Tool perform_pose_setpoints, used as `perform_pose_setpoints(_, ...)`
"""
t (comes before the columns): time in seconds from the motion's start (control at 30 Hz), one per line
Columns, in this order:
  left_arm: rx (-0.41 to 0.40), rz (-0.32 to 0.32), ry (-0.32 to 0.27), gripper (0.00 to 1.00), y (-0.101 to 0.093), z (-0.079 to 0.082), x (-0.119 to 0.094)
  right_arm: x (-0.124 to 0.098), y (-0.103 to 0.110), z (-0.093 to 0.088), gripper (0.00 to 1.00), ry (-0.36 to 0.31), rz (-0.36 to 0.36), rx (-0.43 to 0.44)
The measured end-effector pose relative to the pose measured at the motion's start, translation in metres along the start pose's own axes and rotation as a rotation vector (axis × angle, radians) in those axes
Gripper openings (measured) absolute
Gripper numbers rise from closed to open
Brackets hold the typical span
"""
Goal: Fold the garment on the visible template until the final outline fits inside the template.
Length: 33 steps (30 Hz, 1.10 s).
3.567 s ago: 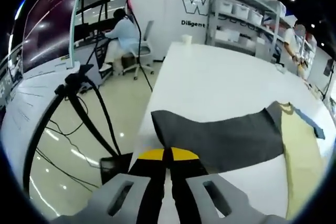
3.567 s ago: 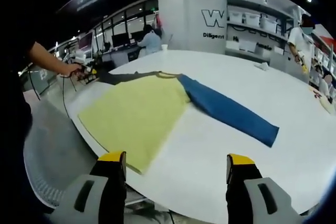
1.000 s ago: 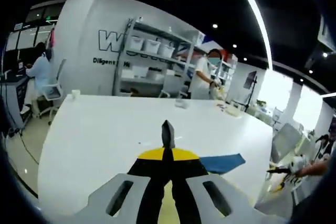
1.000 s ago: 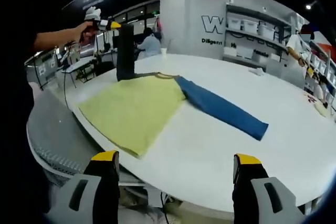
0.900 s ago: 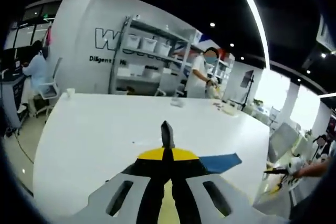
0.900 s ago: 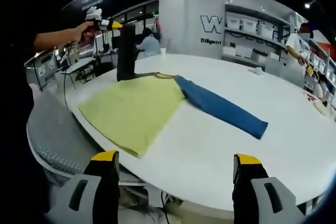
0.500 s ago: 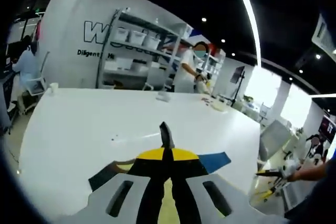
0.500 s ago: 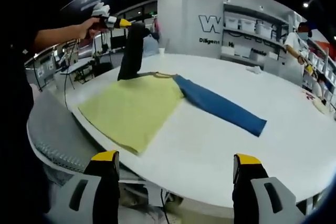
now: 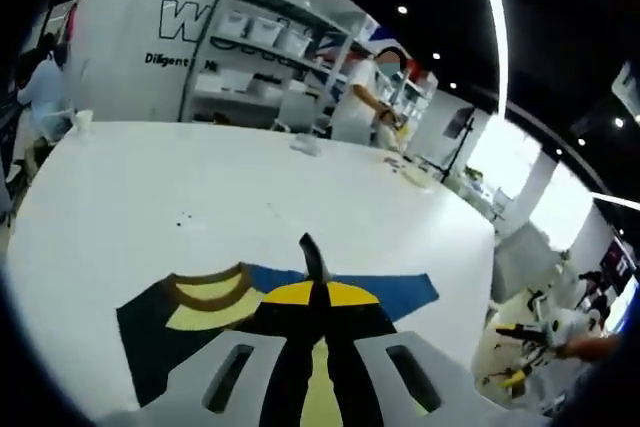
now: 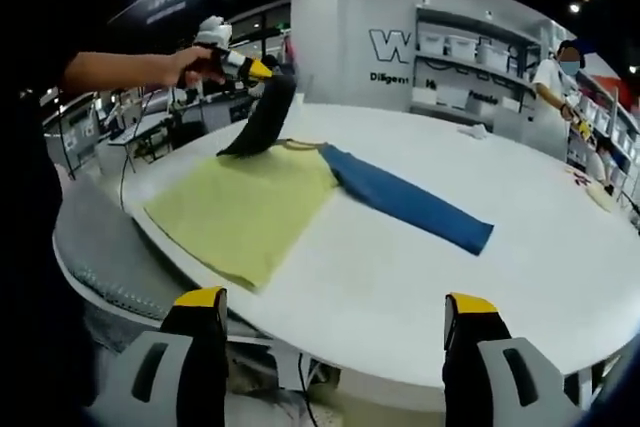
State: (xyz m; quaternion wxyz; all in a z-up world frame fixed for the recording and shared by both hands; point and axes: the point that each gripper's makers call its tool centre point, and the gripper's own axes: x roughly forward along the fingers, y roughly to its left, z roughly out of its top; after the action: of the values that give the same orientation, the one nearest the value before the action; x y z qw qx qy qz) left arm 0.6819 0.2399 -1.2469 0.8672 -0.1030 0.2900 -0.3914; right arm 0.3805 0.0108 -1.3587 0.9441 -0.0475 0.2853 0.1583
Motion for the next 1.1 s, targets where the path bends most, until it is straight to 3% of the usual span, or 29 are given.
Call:
perform_pose_setpoints(0.33,-0.114,0.031,0.017,0.01,-0.003,-0.027,0.041,-0.006,-0.001,-0.001,0.88,-0.003,-0.021,0.014)
perform_pose_setpoints(0.67,-0.127,0.073,0.080,0.01,0.000,-0.065,0.071,-0.009,0.000,-0.006,0.88,0.013,-0.026,0.015)
perform_pose_setpoints(0.93,-0.131,0.091,0.099,0.01,-0.002,-0.079,0.085,-0.015,-0.004,-0.008,0.88,0.018,-0.037,0.013)
perform_pose_setpoints(1.1,-0.141,0.096,0.115,0.01,-0.001,-0.097,0.090,-0.016,-0.004,-0.011,0.89,0.021,-0.040,0.021)
